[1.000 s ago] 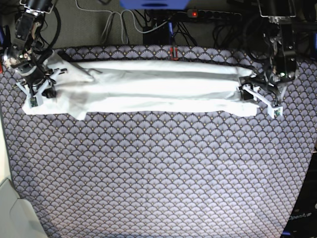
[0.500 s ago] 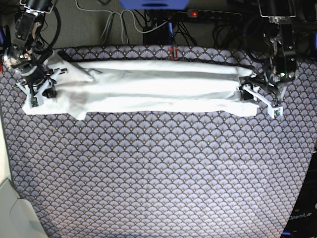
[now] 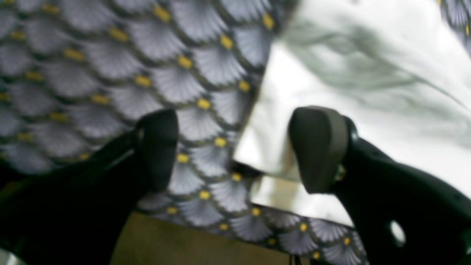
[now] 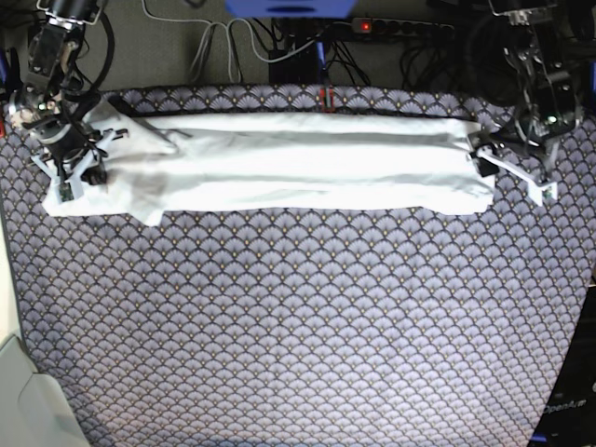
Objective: Fold the T-shirt properly
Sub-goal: 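Regrasp the folded shirt's end with the left gripper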
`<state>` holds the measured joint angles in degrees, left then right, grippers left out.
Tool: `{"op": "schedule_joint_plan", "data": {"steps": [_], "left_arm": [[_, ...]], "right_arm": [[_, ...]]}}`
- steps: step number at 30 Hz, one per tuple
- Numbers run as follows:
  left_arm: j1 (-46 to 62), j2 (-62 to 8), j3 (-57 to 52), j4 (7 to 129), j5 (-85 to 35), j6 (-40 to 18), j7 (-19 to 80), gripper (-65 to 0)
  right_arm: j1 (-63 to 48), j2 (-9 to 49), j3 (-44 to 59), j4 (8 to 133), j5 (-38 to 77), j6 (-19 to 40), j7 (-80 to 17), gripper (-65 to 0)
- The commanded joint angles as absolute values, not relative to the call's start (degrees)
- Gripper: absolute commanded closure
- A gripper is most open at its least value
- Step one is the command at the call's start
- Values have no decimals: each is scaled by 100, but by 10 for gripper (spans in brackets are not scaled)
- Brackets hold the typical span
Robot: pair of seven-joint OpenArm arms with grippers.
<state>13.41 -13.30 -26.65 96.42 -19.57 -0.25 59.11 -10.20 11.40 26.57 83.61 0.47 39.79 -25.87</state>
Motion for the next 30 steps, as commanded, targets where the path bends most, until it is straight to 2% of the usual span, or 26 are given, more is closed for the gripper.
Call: {"op": "schedule_joint_plan", "data": {"steps": [1,22,30], "left_arm": [[1297,-1393,-2721,9798,-1956,-22,5833,-491],[1305,-1385,-2703,10009,-1965,-31,5824,-495],[1288,-1376,-2079,10009,-1965,-31,5771,-495]], "right_arm": [[-1007,1174,2642,8374,-40,4000,-2738,-1],[-1007,1138,2642,8374,-40,4000,-2738,-1],[-998,1147,2554,8374,-40,4000,-2747,-1]]}}
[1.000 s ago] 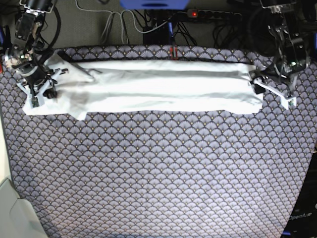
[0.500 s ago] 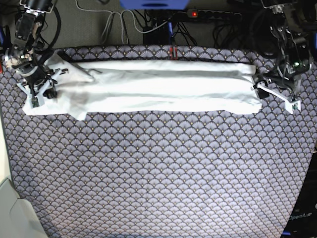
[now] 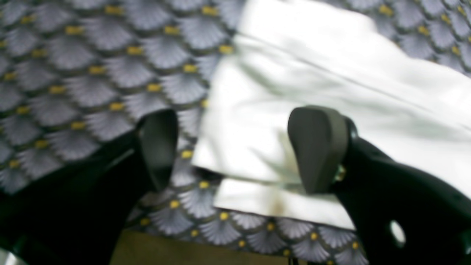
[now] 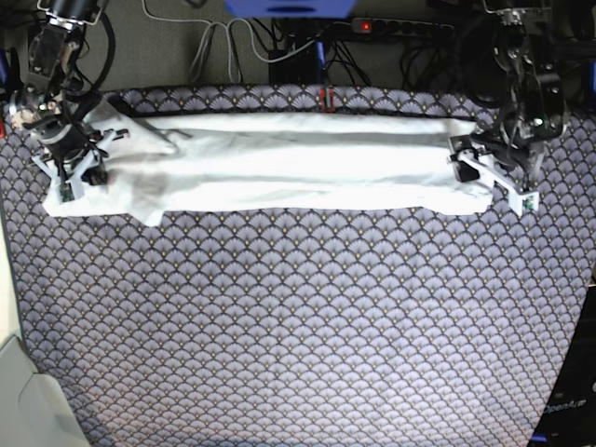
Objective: Fold the T-shirt properly
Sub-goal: 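Regrasp the folded shirt's end with the left gripper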
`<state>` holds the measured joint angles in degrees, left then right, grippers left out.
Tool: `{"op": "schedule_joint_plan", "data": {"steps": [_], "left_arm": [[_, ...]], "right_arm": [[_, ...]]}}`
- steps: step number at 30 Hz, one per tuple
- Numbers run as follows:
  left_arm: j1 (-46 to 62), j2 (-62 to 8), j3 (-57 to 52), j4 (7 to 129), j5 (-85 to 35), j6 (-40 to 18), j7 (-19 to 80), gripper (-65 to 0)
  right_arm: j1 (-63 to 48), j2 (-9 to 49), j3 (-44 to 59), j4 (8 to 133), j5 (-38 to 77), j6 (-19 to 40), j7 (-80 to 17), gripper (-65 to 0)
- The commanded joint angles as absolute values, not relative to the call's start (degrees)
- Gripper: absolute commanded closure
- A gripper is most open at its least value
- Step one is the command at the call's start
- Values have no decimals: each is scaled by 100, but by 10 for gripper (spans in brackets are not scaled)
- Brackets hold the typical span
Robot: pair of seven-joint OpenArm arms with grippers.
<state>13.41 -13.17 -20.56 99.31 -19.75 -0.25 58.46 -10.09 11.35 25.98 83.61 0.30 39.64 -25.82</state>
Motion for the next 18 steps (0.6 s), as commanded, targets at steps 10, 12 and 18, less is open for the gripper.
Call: {"op": "schedule_joint_plan", "data": {"steps": [10,12,18], "left_arm": [[1086,-1209,-2026,9560,-1912,-31,5771,-495],[1051,-1226,-2026,9376,-1921,-31,5771,-495],[1042,-1200,-1982,9068,-1947,-31,5464,-495]], "right_arm": [[-1024,1165,2396,8374,-40,4000,-2747,-1],[-1015,1174,2396,8374,-40,4000,-2747,-1],[-998,1174,2396,8374,-40,4000,-2747,-1]]}}
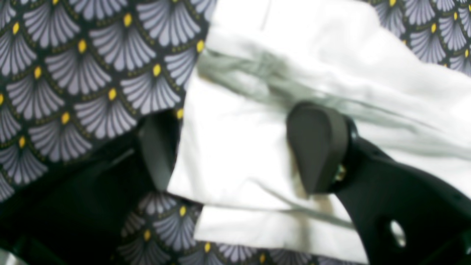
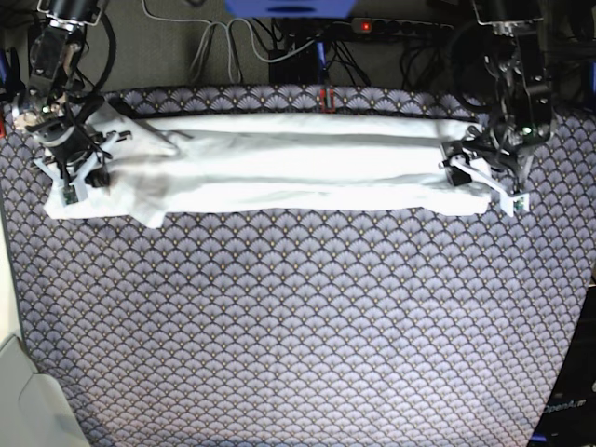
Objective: Fold the T-shirt properly
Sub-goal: 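Regrasp the folded shirt's end with the left gripper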
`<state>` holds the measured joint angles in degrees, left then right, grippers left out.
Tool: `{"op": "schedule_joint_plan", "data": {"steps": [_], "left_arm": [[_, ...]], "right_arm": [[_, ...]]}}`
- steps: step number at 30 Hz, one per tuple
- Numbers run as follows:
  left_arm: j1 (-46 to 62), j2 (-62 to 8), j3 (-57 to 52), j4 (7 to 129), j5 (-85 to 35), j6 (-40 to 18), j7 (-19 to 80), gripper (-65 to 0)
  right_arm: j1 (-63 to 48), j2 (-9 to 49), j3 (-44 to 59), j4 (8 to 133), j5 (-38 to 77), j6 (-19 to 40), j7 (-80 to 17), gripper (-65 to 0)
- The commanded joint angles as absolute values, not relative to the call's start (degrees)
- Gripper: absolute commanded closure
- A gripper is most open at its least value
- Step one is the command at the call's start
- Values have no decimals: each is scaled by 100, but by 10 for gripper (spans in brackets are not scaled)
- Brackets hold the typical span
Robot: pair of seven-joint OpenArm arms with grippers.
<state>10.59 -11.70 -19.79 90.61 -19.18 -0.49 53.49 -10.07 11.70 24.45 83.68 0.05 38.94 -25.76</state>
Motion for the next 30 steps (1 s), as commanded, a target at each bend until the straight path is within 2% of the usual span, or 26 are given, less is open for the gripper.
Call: {"op": "schedule_joint_plan", "data": {"steps": [1,18,21,27,30], "left_arm": [[1033,-1191,-1982,9015,-1956,-31,5455,-495],[980,-884,-1824,8224,-1965,-31,5481,-485],[980,-866,-1824,8215,-1965,-31,5490,-420],[989,-866,-1824,8207,-1965,-40,5490,-177],[989,-866,-1815,8127,-1965,-40,5587,-175]], "right_arm": [[-998,1174,2396,8374,-40,4000,-2747,-1],[-884,1174,2396,8374,-40,4000,-2756,-1],[-866,1182,2396,8374,-40,4000,-2756,-1],[-866,1182,2396,8374,-40,4000,-2756,-1],[-866,1182,2396,8374,-40,4000,-2756,-1]]}}
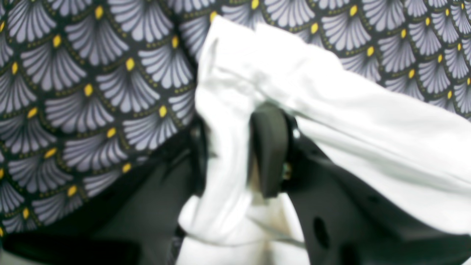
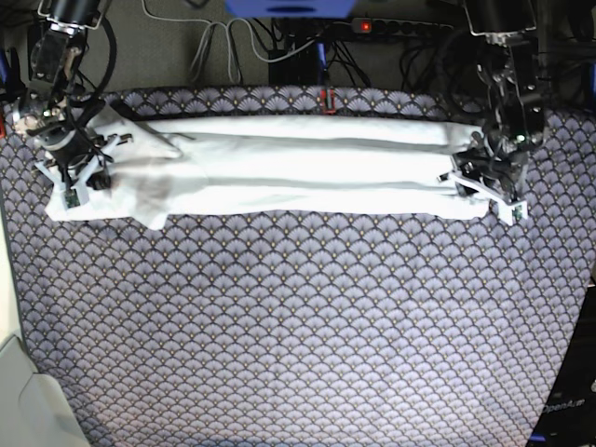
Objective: Fold the T-shirt properly
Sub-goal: 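Regrasp the folded shirt's end with the left gripper, then lift the shirt end with the left gripper and fold it toward the right gripper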
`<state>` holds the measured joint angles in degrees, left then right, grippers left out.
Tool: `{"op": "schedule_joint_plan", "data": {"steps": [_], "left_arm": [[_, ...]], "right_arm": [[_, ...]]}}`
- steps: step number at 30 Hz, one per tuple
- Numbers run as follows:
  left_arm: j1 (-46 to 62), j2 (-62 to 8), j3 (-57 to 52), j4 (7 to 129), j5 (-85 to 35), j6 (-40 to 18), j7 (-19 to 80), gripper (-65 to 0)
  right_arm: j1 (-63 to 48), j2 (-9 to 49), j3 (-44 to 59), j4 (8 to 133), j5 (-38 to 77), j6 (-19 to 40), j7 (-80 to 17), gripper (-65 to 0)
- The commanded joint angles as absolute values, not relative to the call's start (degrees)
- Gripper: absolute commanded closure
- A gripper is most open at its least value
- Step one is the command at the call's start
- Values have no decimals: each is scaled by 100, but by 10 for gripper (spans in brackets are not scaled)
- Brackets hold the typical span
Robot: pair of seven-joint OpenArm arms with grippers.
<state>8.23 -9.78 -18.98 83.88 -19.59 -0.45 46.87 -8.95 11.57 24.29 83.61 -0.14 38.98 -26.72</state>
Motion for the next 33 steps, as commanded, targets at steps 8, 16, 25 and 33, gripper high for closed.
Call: {"op": "schedule_joint_plan", "data": {"steps": [8,16,25,33], "left_arm": [[980,-857,-1815,8400,-1965,-40,5745,-172],[963,-857,-1815,9613,-1965,-40,5710,-171],[927,-840,-1596,10158,-1965,-40,5710,-154],[980,-769,-910,10167,-1956,-13,5701,-135]], "right_arm": [[-857,1182,2396,8374,-40,4000,-2756,-1],[-857,1182,2396,8374,-40,4000,-2756,-1],[-857,1182,2396,8374,-40,4000,-2756,-1],[-857,1182,2396,8374,-40,4000,-2756,-1]]}}
